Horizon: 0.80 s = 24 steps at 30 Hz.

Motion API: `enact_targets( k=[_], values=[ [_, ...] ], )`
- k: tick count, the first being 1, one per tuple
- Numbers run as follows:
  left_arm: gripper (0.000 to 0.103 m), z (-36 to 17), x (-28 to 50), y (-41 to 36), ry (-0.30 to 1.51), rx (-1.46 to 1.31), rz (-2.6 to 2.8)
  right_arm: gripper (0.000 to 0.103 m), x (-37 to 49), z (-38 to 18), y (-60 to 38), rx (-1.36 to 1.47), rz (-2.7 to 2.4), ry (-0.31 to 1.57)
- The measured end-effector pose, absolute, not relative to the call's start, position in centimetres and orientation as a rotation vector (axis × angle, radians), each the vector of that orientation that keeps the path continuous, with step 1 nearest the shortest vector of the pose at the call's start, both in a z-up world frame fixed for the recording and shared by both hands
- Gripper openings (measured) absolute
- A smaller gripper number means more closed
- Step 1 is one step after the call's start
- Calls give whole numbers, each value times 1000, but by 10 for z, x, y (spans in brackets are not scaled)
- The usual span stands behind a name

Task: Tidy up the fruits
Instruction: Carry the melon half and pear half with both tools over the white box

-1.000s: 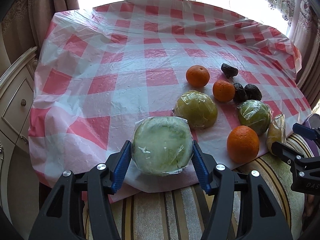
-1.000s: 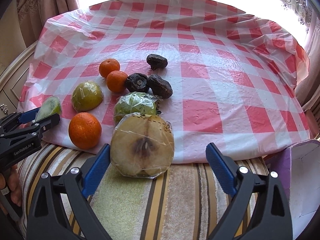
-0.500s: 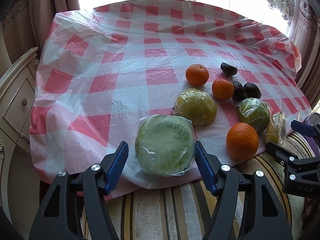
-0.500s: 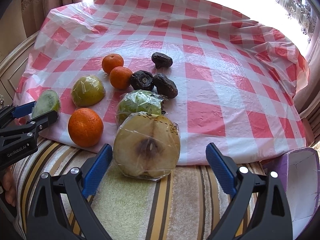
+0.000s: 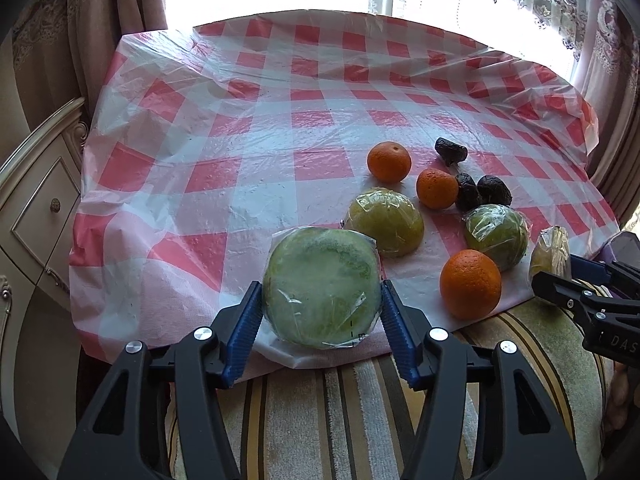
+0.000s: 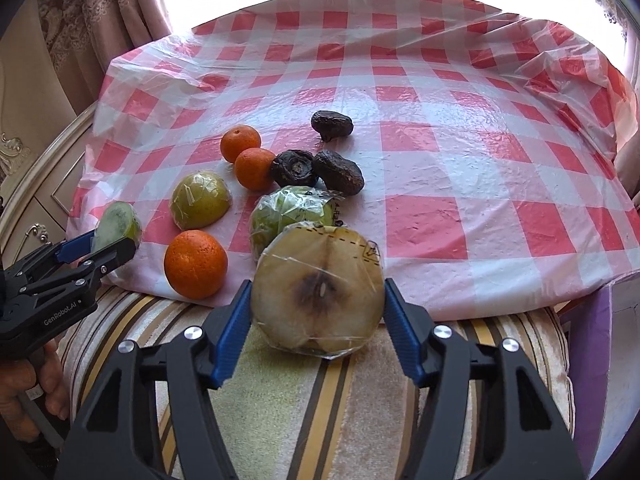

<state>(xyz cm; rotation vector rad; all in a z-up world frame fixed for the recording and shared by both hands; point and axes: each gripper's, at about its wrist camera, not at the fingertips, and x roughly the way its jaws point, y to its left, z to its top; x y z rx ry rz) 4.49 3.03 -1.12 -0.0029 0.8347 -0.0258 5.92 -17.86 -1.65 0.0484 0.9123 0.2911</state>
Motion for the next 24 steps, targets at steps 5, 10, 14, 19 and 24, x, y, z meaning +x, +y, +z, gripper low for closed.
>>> enact_targets(
  k=[5, 10, 14, 19, 24],
  values=[
    [57, -3, 40, 19, 816, 6, -48, 63, 52, -6, -195, 92, 301, 890],
    [57, 3, 39, -1, 804, 27, -85, 63, 44, 4, -222, 107, 258, 867],
    [57, 6, 40, -21, 798, 57, -120, 63, 40, 7, -246, 125, 217, 864],
    [57, 12, 40, -44, 786, 88, -153, 63, 34, 11, -277, 146, 162, 851],
    [57, 20, 41, -72, 775, 139, -208, 63, 29, 13, -310, 170, 102, 840]
  ],
)
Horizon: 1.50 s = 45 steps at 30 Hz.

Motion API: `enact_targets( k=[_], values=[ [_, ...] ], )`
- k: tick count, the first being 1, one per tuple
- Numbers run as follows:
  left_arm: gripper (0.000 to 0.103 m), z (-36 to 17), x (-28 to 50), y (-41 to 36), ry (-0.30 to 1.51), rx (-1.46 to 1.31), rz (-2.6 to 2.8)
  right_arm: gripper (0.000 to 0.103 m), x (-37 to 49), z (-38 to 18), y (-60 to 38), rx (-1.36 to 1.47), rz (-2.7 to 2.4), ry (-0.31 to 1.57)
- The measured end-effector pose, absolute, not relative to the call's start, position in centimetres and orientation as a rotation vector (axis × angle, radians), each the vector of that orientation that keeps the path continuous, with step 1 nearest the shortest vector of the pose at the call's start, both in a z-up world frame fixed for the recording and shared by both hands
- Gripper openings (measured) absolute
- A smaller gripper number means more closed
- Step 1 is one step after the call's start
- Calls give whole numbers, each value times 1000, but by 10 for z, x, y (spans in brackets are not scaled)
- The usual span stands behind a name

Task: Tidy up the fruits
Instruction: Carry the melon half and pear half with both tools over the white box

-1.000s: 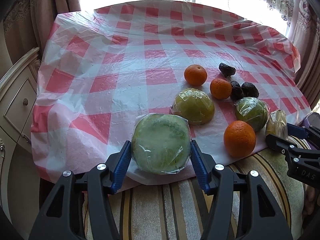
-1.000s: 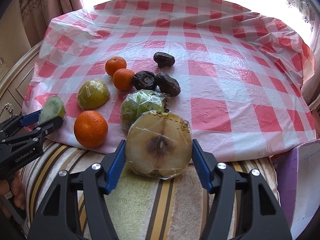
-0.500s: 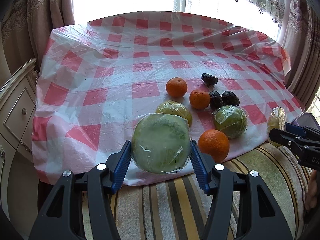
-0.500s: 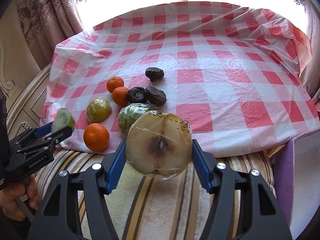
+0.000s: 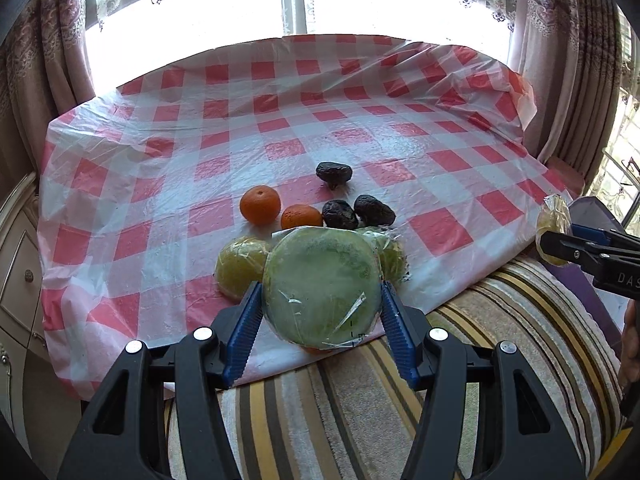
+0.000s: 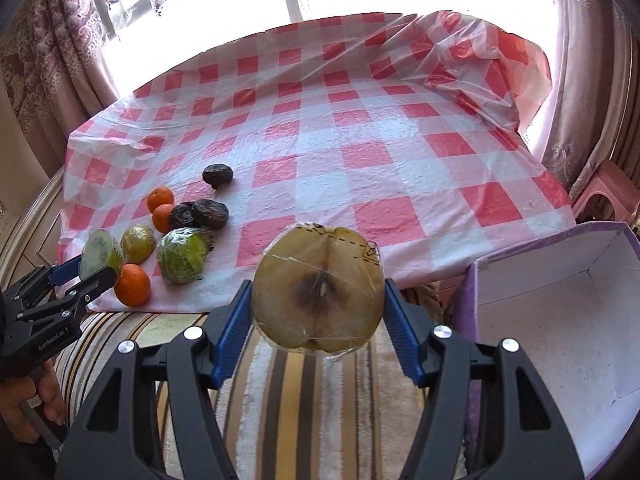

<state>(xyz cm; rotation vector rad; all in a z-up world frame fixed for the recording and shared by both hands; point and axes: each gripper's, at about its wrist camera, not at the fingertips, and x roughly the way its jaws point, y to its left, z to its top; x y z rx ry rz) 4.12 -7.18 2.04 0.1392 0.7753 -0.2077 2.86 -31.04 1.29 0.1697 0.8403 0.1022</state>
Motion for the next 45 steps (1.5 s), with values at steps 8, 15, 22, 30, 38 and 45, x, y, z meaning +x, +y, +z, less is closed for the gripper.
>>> enact_targets(
  k=[8, 15, 22, 30, 38, 45],
  values=[
    [57, 30, 44, -134, 753, 234, -320, 63, 21, 7, -363, 198, -2, 834],
    [57, 31, 43, -197, 746, 324, -430, 63, 16, -2, -401, 225, -72, 833],
    [57, 32, 44, -260, 737, 402, -535, 63, 12, -7, -446, 241, -164, 830],
    [57, 25, 40, -328, 733, 483, -643, 63, 16, -18, -496, 243, -252, 852],
    [57, 7, 31, -397, 739, 577, -776, 63, 30, -41, -536, 281, -315, 921],
    [57, -25, 37, -430, 775, 697, -801, 63, 41, -71, -569, 374, -369, 1000]
  ],
)
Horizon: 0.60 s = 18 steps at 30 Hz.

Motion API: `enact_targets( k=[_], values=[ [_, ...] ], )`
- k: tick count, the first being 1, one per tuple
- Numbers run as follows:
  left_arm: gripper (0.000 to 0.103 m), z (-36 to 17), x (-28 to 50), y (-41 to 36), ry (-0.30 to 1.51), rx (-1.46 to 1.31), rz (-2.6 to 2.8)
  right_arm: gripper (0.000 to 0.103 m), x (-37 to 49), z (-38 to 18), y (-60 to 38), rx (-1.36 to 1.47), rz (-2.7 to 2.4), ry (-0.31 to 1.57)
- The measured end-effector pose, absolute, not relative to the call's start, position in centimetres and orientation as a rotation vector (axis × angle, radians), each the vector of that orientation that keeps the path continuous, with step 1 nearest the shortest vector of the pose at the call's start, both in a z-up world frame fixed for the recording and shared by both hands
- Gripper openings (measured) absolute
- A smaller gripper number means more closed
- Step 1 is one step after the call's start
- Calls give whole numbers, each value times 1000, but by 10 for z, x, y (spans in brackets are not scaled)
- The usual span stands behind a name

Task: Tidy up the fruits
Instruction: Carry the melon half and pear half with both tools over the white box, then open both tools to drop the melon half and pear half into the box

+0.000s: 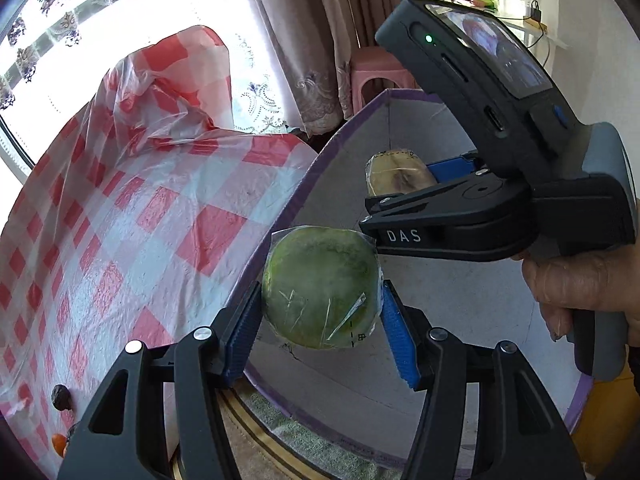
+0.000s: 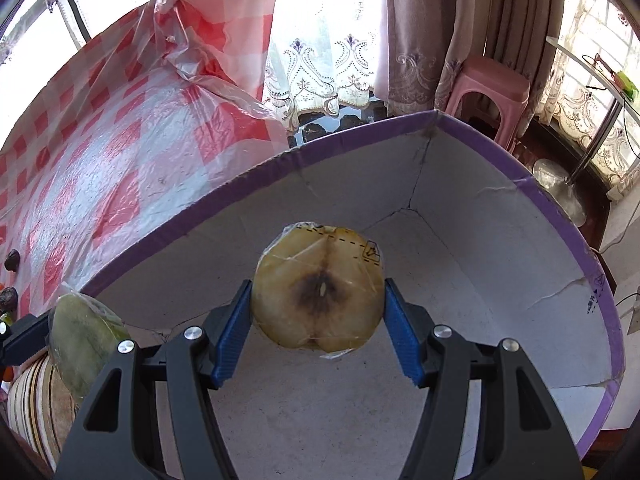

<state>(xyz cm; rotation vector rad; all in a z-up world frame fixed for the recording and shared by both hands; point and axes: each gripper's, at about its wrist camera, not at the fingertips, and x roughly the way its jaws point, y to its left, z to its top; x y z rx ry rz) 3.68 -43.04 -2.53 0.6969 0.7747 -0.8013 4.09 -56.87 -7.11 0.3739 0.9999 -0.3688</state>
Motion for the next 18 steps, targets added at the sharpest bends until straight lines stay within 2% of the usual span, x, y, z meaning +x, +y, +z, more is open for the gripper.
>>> enact_targets(
  k=[11, 18],
  values=[
    [57, -78, 41, -457, 872, 903, -778, 63, 59, -114, -587, 399, -433, 1116],
    [58, -88, 46, -460, 892, 930, -727, 64, 69, -134, -584, 385, -423, 1184]
  ],
)
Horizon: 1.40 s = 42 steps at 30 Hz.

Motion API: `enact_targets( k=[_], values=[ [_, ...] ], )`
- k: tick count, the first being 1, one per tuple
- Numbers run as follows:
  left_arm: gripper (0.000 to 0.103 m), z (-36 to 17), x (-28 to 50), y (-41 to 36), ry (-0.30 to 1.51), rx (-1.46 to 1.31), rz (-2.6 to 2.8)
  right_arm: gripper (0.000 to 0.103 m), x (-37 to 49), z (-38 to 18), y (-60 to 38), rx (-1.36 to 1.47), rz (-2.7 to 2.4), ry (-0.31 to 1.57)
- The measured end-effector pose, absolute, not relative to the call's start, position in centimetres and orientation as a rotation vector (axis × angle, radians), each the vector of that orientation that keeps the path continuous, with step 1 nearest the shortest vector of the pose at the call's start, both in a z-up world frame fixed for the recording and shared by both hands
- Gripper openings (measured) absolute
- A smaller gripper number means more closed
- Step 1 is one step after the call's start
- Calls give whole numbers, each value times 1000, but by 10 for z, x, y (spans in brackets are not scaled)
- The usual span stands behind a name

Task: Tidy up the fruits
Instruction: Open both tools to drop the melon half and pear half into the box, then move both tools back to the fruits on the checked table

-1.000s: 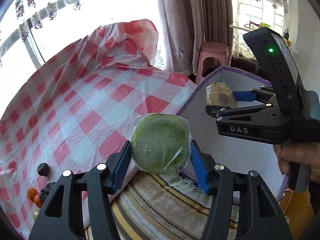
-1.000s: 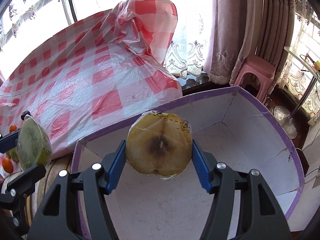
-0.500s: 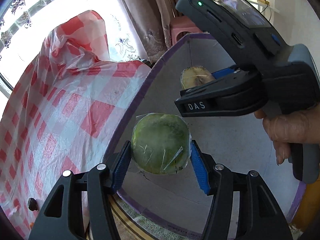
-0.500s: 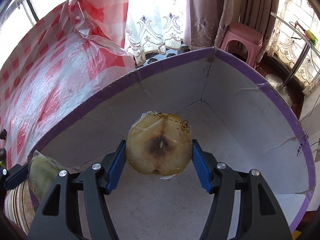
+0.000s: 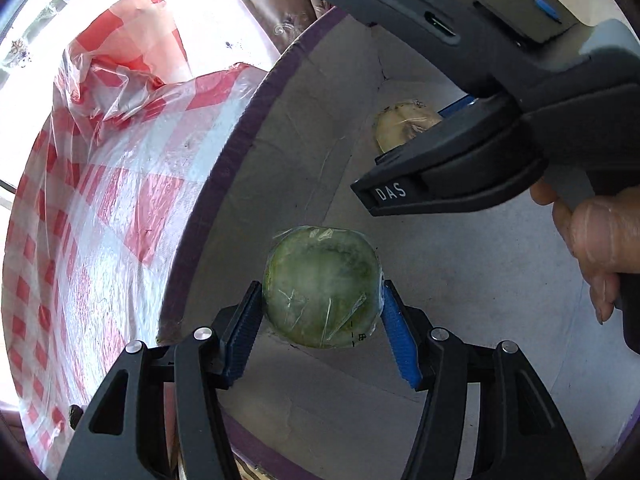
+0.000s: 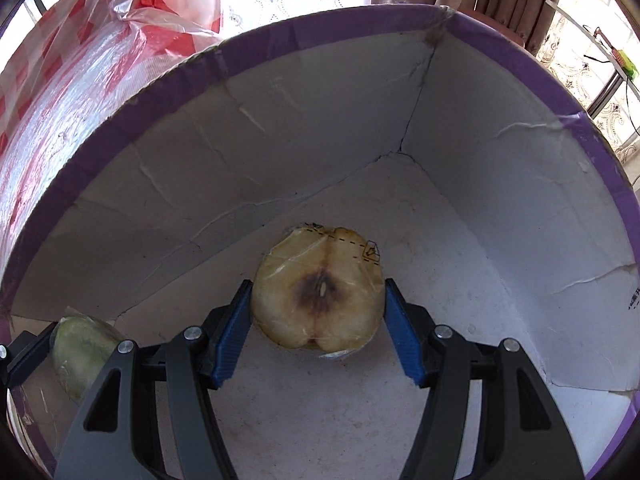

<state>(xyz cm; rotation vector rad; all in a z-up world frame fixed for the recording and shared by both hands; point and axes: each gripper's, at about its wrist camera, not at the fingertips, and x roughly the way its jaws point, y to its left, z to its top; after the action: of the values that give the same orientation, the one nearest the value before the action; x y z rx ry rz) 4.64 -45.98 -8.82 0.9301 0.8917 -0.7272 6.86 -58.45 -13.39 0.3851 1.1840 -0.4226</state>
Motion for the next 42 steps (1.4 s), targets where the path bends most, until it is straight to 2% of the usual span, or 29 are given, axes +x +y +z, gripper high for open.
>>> enact_targets(
  k=[5, 6, 7, 8, 12, 16, 19, 32, 39, 42],
  values=[
    [62, -93, 55, -459, 904, 925, -683, 66, 71, -138, -582, 374, -424, 1191],
    [65, -94, 56, -459, 903, 926, -678, 68, 72, -138, -581, 365, -426, 1189],
    [70, -94, 55, -459, 902, 923, -675, 76, 72, -137, -581, 358, -431, 1184],
    [70, -94, 55, -459, 900, 922, -676, 80, 71, -135, -580, 354, -433, 1177],
    [72, -92, 50, -458, 893, 913, -679, 88, 70, -130, -580, 357, -444, 1150],
    [87, -82, 47, -453, 848, 880, -697, 93, 65, -119, -584, 370, -464, 1098],
    [88, -69, 49, -448, 816, 830, -707, 97, 57, -104, -588, 376, -481, 1025],
    [89, 1, 50, -392, 613, 568, -578, 101, 10, -1, -563, 199, -698, 717],
    [89, 40, 43, -324, 527, 342, -564, 101, -28, 36, -527, 297, -491, 550],
    [89, 46, 40, -295, 534, 299, -544, 101, -25, 42, -502, 261, -439, 550]
  ],
)
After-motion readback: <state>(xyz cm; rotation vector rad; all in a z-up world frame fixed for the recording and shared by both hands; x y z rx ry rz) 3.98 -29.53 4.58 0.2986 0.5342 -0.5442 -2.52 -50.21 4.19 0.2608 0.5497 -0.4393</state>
